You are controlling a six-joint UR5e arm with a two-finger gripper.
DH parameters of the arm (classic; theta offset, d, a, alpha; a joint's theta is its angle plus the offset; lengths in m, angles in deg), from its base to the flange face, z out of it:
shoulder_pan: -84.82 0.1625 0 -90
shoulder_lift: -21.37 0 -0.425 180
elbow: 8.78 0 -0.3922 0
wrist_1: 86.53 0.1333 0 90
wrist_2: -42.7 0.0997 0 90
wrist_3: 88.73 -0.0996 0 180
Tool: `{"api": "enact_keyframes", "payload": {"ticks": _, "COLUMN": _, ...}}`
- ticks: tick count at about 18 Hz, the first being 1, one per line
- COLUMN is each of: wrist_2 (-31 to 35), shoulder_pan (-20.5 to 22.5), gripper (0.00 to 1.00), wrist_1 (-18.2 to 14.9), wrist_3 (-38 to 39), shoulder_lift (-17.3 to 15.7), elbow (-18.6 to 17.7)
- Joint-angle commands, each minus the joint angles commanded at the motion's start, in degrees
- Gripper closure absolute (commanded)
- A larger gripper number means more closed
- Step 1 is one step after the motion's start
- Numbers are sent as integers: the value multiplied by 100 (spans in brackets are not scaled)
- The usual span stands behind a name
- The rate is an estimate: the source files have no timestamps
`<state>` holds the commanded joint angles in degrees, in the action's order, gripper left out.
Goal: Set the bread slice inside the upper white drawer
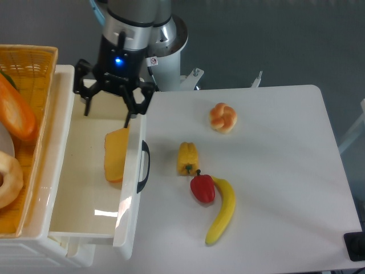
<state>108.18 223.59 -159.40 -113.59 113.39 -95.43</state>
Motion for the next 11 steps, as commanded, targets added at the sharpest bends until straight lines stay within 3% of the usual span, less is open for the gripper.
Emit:
{"api": "enact_keyframes", "payload": {"ticks": 2, "wrist_2": 0, "shoulder_pan": 237, "gripper": 0, "wrist_1": 0, "wrist_3": -193, "shoulder_lift": 35, "elbow": 0}}
{"api": "enact_keyframes", "payload": {"ticks": 6, "wrist_2": 35, "shoulder_pan": 545, "gripper": 0, "wrist_1": 122, "wrist_3": -255, "shoulder_lift": 315, "elbow": 26}}
{"api": "enact_keyframes", "payload": {"ticks": 11, "wrist_2": 1247, "shoulder_pan": 511, "gripper": 0, "wrist_1": 176, "wrist_3": -781, "shoulder_lift": 465, "elbow": 44}}
